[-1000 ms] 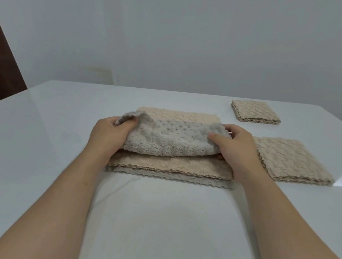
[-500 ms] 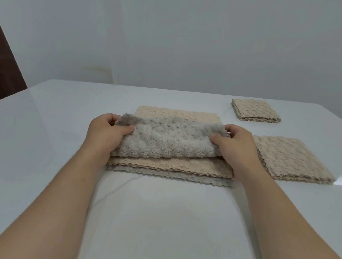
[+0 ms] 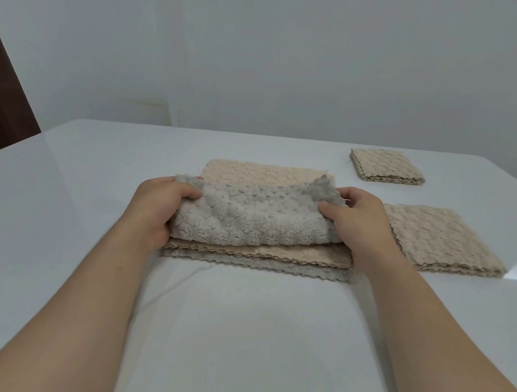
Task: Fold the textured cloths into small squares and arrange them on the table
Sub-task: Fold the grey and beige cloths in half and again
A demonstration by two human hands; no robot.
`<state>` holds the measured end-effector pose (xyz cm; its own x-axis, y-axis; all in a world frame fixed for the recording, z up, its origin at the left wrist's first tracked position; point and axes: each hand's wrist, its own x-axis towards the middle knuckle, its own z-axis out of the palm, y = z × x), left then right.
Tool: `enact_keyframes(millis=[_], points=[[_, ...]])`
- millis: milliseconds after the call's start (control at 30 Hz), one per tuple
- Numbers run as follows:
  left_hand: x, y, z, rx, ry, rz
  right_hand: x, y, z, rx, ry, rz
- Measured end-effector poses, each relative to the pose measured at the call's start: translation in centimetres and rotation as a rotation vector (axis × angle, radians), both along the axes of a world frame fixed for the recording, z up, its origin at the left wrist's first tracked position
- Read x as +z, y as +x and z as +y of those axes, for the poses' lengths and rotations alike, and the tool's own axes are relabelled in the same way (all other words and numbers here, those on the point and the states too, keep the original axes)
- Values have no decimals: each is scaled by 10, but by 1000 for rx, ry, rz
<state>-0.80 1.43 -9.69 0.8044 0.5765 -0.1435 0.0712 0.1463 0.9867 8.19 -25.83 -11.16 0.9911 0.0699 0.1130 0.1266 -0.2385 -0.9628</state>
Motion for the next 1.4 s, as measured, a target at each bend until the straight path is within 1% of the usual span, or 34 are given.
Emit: enact_keyframes(millis=[233,367,500,733,933,1067,1200,1300,1400], points=[[-16,5,10,35,184,-77,-3,2,2,-54,-67,-44],[-15,5,9,62,244,-108,-4,3,2,-66,-91,-82],[-13,4,6,80,251,-112,-3,2,1,-72,-101,-90],[-12,2,4,46,235,-52,2,2,0,-32,-46,23],[-3,1,3,38,174,14,5,-7,-1,-23,-25,-15],[-8,3,4,20,267,-21,4,-6,-1,-71,-7,-69],[-12,4,7,37,307,-65,6,-7,0,-74,16,-83],[-13,4,8,78,312,-97,10,-10,0,-76,-6,-94],[-13,4,8,114,331,-91,11,-10,0,-48,-1,-76]])
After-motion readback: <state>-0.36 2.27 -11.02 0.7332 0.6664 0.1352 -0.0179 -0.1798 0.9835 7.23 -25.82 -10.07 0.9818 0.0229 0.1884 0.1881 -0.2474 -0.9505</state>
